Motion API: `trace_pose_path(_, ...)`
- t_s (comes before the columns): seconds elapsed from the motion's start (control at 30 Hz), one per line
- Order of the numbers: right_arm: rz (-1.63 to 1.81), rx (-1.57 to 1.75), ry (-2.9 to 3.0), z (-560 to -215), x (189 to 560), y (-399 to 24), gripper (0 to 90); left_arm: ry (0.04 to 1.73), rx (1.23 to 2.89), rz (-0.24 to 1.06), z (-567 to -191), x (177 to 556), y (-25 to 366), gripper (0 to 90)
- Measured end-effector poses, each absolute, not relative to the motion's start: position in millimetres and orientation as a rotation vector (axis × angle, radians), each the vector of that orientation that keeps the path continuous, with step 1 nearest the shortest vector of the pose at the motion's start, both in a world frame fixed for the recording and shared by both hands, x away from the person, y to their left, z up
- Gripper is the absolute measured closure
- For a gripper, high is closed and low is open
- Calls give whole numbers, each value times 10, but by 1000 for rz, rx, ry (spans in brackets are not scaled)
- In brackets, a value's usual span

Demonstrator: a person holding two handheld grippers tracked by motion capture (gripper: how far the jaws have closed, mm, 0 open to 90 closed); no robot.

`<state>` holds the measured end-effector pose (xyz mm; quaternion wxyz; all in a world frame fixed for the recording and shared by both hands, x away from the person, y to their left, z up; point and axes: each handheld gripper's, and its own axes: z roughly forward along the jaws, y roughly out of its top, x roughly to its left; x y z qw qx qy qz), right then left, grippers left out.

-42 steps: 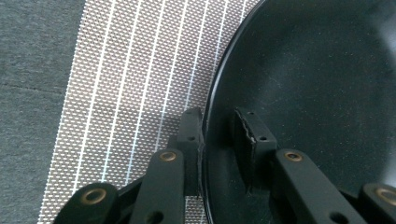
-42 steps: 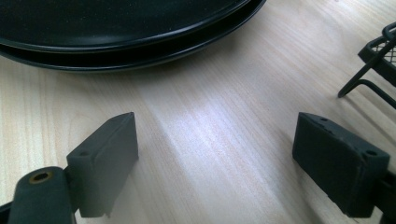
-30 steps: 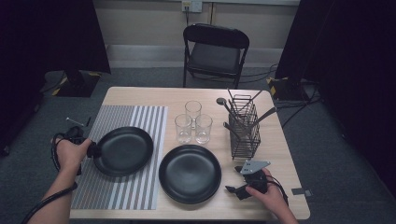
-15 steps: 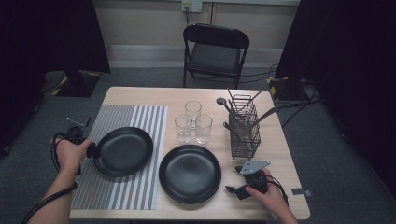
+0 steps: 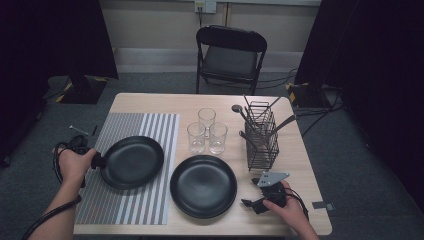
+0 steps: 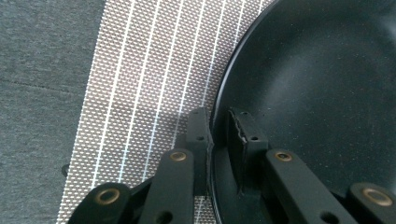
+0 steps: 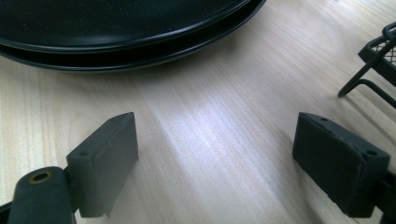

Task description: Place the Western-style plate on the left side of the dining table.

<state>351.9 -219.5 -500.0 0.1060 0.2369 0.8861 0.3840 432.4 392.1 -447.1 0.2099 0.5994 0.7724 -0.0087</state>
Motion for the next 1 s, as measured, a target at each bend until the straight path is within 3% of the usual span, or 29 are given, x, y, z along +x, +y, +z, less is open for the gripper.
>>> trace_pose_path(0.33, 1131, 699, 2610, -5000, 3519, -2194, 134, 2115, 1633, 20, -4287, 4280, 3921, 710)
trace_pose_path(1.0, 1131, 701, 2609, -5001, 3518, -2193, 133, 1949, 1630, -31, -4201, 4217, 3657, 591)
